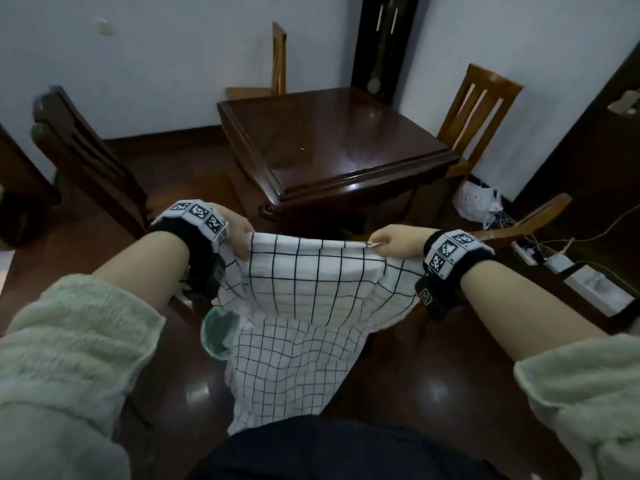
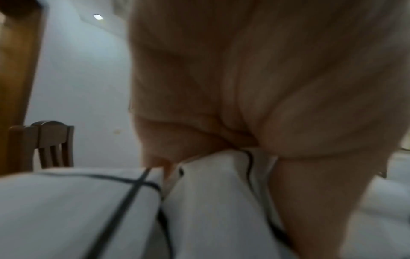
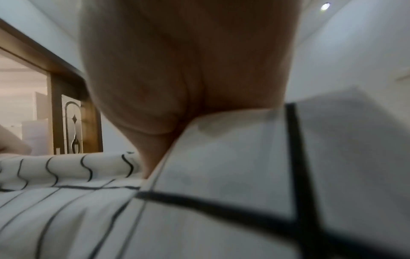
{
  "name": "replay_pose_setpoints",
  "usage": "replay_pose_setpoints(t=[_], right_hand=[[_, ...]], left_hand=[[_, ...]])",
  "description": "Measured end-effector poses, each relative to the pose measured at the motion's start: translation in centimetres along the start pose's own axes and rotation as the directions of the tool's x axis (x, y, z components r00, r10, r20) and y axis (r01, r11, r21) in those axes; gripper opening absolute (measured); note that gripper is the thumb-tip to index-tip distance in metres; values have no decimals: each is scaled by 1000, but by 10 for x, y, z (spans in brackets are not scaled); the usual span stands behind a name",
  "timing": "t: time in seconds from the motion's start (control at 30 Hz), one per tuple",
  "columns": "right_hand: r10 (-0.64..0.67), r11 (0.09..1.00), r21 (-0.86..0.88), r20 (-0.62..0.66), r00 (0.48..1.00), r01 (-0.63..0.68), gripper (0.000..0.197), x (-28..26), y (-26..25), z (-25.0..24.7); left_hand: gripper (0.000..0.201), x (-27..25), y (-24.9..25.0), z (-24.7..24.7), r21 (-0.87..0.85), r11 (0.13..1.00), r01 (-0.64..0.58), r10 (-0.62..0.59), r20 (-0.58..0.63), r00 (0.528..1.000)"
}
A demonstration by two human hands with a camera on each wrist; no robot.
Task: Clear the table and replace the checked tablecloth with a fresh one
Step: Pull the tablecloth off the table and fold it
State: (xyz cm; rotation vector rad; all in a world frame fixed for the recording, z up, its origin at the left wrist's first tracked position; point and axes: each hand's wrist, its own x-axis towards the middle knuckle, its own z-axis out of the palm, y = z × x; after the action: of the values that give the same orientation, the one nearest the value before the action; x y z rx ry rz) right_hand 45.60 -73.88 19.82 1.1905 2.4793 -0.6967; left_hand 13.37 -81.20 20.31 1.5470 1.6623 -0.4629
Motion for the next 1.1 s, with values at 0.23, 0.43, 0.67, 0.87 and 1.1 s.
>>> replay_pose_setpoints(t=[0.23,0.43,0.67,0.87,1.1], right_hand=[[50,928,371,-37,998,-33,27,14,-12,36],[92,599,797,24,995,-75,17,19,-15,56],[189,946,235,157,969,-222,33,7,-12,54],[-69,994,-92,-79,994,62,60,-2,-32,66],[-133,967,-235,-136,982,98,13,9,-36,110]], left_hand=[[73,5,22,33,370,924,101,177,-646,743],[124,37,52,98,578,816,-8,414,-573,708],[14,52,73,100,94,980,-177,197,-282,939],[10,62,87,101,45,998,43,-43,-10,999],[24,57,82,99,-388,915,110,-41,183,982]])
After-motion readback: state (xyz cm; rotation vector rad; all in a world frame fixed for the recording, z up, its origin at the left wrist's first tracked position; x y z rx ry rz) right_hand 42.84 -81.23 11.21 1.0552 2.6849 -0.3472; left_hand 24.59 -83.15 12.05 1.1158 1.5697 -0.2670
